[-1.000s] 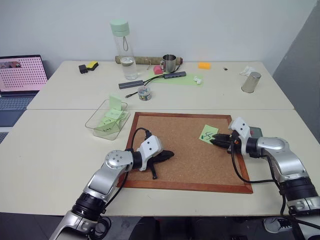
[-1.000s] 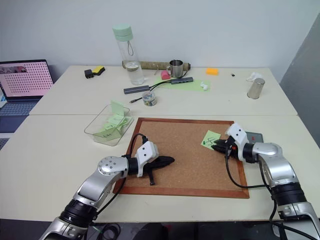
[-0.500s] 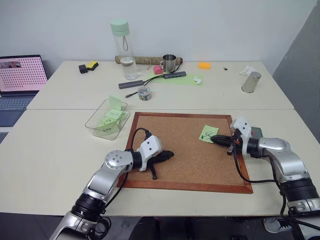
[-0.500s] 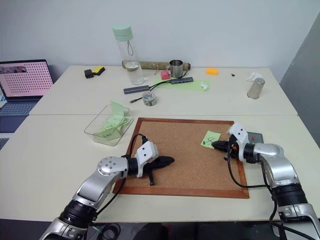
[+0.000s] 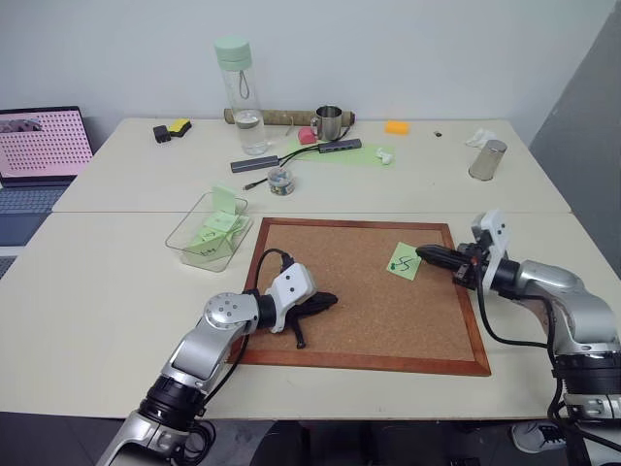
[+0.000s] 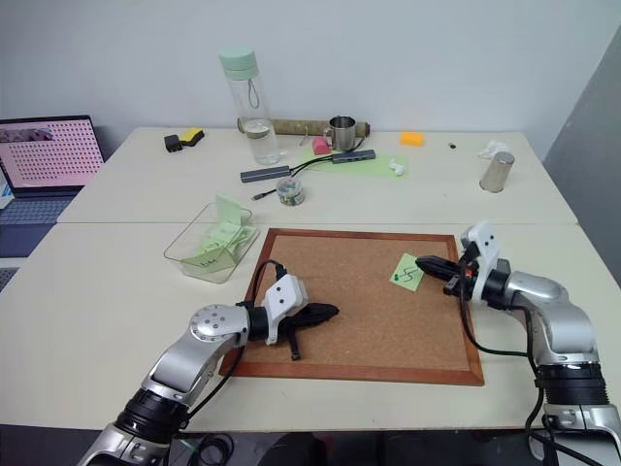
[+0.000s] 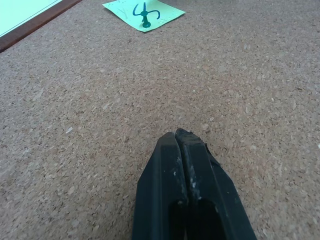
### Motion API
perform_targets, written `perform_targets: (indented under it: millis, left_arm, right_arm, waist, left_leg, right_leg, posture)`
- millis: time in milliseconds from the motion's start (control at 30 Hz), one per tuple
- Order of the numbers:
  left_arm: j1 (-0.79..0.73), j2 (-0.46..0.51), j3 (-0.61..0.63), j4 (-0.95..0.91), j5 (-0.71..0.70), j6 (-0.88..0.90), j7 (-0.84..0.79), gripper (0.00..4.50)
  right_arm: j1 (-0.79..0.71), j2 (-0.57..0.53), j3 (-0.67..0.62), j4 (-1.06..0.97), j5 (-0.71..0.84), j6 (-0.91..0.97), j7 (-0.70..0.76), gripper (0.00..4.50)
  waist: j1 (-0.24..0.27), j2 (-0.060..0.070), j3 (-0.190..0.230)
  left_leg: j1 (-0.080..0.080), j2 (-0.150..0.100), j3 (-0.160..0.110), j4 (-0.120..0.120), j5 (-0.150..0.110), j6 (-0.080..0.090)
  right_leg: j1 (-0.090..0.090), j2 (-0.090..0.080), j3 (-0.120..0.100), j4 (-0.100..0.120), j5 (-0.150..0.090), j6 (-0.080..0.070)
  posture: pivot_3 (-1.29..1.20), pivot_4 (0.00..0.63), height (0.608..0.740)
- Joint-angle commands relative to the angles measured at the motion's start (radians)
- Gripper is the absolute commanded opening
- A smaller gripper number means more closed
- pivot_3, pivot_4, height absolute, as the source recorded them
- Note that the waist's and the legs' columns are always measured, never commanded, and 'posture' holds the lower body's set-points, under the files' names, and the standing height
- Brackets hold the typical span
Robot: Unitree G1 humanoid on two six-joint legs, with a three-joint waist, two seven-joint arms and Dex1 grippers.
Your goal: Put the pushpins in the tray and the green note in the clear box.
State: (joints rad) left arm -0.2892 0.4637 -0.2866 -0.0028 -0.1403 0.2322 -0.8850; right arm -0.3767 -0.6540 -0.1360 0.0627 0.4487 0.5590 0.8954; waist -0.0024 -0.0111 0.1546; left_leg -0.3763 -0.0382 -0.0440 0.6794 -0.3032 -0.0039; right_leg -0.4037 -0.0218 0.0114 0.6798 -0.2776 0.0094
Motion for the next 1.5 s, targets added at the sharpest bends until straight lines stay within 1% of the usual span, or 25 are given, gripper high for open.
perform_targets:
  millis: [33, 167, 300, 367, 400, 467, 600, 633, 667, 733, 833, 933, 1067, 1167, 1267, 1500]
  left_arm:
    - [0.035, 0.017, -0.015, 0.043, 0.028, 0.038, 0.001, 0.00]
    - [0.033, 0.019, -0.012, 0.047, 0.024, 0.037, -0.005, 0.00]
    - [0.023, 0.018, -0.014, 0.055, 0.026, 0.034, -0.010, 0.00]
    - [0.019, 0.017, -0.015, 0.058, 0.027, 0.034, -0.011, 0.00]
    - [0.018, 0.017, -0.015, 0.060, 0.027, 0.033, -0.011, 0.00]
    - [0.016, 0.018, -0.015, 0.061, 0.027, 0.033, -0.012, 0.00]
    - [0.017, 0.021, -0.013, 0.060, 0.028, 0.032, -0.014, 0.00]
    - [0.018, 0.022, -0.012, 0.060, 0.028, 0.032, -0.014, 0.00]
    - [0.018, 0.022, -0.011, 0.060, 0.028, 0.033, -0.014, 0.00]
    - [0.020, 0.023, -0.010, 0.059, 0.028, 0.032, -0.014, 0.00]
    - [0.023, 0.025, -0.010, 0.059, 0.028, 0.031, -0.016, 0.00]
    - [0.024, 0.025, -0.011, 0.059, 0.027, 0.030, -0.019, 0.00]
    - [0.022, 0.024, -0.012, 0.061, 0.029, 0.029, -0.020, 0.00]
    - [0.018, 0.021, -0.016, 0.060, 0.031, 0.030, -0.021, 0.00]
    - [0.019, 0.019, -0.017, 0.055, 0.031, 0.033, -0.020, 0.00]
    - [0.032, 0.021, -0.016, 0.040, 0.029, 0.040, -0.013, 0.00]
  right_arm:
    - [-0.009, -0.058, -0.069, 0.042, -0.036, 0.010, -0.066, 0.04]
    - [0.000, -0.105, -0.073, 0.100, -0.096, -0.002, -0.120, 0.04]
    - [-0.006, -0.119, -0.049, 0.150, -0.150, -0.009, -0.153, 0.04]
    - [-0.012, -0.115, -0.039, 0.173, -0.177, -0.030, -0.170, 0.45]
    - [-0.017, -0.112, -0.037, 0.190, -0.193, -0.047, -0.184, 0.47]
    - [-0.026, -0.103, -0.040, 0.203, -0.198, -0.066, -0.189, 0.94]
    - [-0.035, -0.104, -0.041, 0.205, -0.197, -0.075, -0.174, 1.72]
    - [-0.040, -0.105, -0.045, 0.204, -0.192, -0.072, -0.172, 2.00]
    - [-0.043, -0.106, -0.048, 0.202, -0.189, -0.070, -0.170, 2.12]
    - [-0.044, -0.110, -0.053, 0.184, -0.177, -0.071, -0.155, 2.57]
    - [-0.024, -0.117, -0.031, 0.078, -0.140, -0.082, -0.067, 3.12]
    - [0.003, -0.107, 0.020, -0.032, -0.122, -0.101, 0.006, 3.12]
    - [-0.004, -0.048, 0.102, -0.084, -0.151, -0.139, 0.013, 3.12]
    - [-0.041, 0.005, 0.165, -0.055, -0.184, -0.166, 0.007, 3.12]
    - [-0.069, 0.035, 0.198, -0.008, -0.200, -0.189, 0.016, 3.12]
    - [-0.103, 0.091, 0.223, 0.090, -0.224, -0.243, 0.011, 3.12]
  waist:
    - [0.000, 0.000, 0.000]
    - [-0.001, 0.001, 0.000]
    - [-0.001, 0.001, 0.000]
    - [-0.001, 0.001, 0.000]
    - [-0.001, 0.001, 0.000]
    - [-0.001, 0.001, 0.000]
    - [-0.001, 0.001, 0.000]
    - [-0.001, 0.001, 0.000]
    - [-0.001, 0.001, 0.000]
    - [-0.001, 0.001, 0.000]
    - [-0.001, 0.001, 0.000]
    - [-0.001, 0.001, 0.000]
    - [-0.003, 0.001, 0.000]
    - [-0.003, 0.000, -0.001]
    - [-0.003, 0.000, 0.000]
    - [-0.002, 0.000, -0.001]
  left_leg:
    - [0.000, 0.000, 0.000, 0.000, 0.000, 0.000]
    - [0.000, 0.000, 0.000, 0.000, 0.000, 0.000]
    - [0.000, 0.000, 0.001, 0.000, 0.000, 0.000]
    - [0.000, 0.000, 0.001, 0.000, 0.000, 0.000]
    - [0.000, 0.000, 0.001, 0.000, 0.000, 0.000]
    - [0.000, 0.000, 0.001, 0.000, 0.000, 0.000]
    - [0.000, 0.000, 0.001, 0.000, 0.000, 0.000]
    - [0.000, 0.000, 0.001, 0.000, 0.000, 0.000]
    - [0.000, 0.000, 0.001, 0.000, 0.000, 0.000]
    - [0.000, 0.000, 0.001, 0.000, 0.000, 0.000]
    - [0.000, 0.000, 0.001, 0.000, 0.000, 0.000]
    - [0.000, 0.000, 0.001, 0.000, 0.000, 0.000]
    - [0.001, 0.000, 0.001, 0.000, 0.000, 0.000]
    - [0.001, 0.000, 0.001, 0.000, 0.000, 0.000]
    - [0.001, 0.000, 0.001, 0.000, 0.000, 0.000]
    - [0.001, 0.000, 0.000, 0.000, 0.000, 0.000]
  right_leg:
    - [0.000, 0.000, 0.000, 0.000, 0.000, 0.000]
    - [0.000, 0.000, 0.000, 0.000, 0.000, 0.000]
    - [0.000, 0.000, 0.001, 0.000, 0.000, 0.000]
    - [0.000, 0.000, 0.001, 0.000, 0.000, 0.000]
    - [0.000, 0.000, 0.001, 0.000, 0.000, 0.000]
    - [0.000, 0.000, 0.001, 0.000, 0.000, 0.000]
    - [0.000, 0.000, 0.001, 0.000, 0.000, 0.000]
    - [0.000, 0.000, 0.001, 0.000, 0.000, 0.000]
    - [0.000, 0.000, 0.001, 0.000, 0.000, 0.000]
    - [0.000, 0.000, 0.001, 0.000, 0.000, 0.000]
    - [0.000, 0.000, 0.001, 0.000, 0.000, 0.000]
    - [0.000, 0.000, 0.001, 0.000, 0.000, 0.000]
    - [0.000, 0.000, 0.000, 0.000, 0.000, 0.000]
    - [0.000, 0.000, 0.000, 0.000, 0.000, 0.000]
    - [0.000, 0.000, 0.001, 0.000, 0.000, 0.000]
    - [0.000, 0.000, 0.000, 0.000, 0.000, 0.000]
  posture:
    - [0.00, 0.150, 0.740]
    - [0.00, 0.150, 0.740]
    - [0.00, 0.150, 0.740]
    - [0.00, 0.150, 0.740]
    - [0.00, 0.150, 0.740]
    - [0.00, 0.150, 0.740]
    - [0.00, 0.150, 0.740]
    - [0.00, 0.150, 0.740]
    - [0.00, 0.150, 0.740]
    - [0.00, 0.150, 0.740]
    - [0.00, 0.150, 0.740]
    - [0.00, 0.150, 0.740]
    - [0.00, 0.150, 0.740]
    - [0.00, 0.150, 0.740]
    - [0.00, 0.150, 0.740]
    - [0.00, 0.150, 0.740]
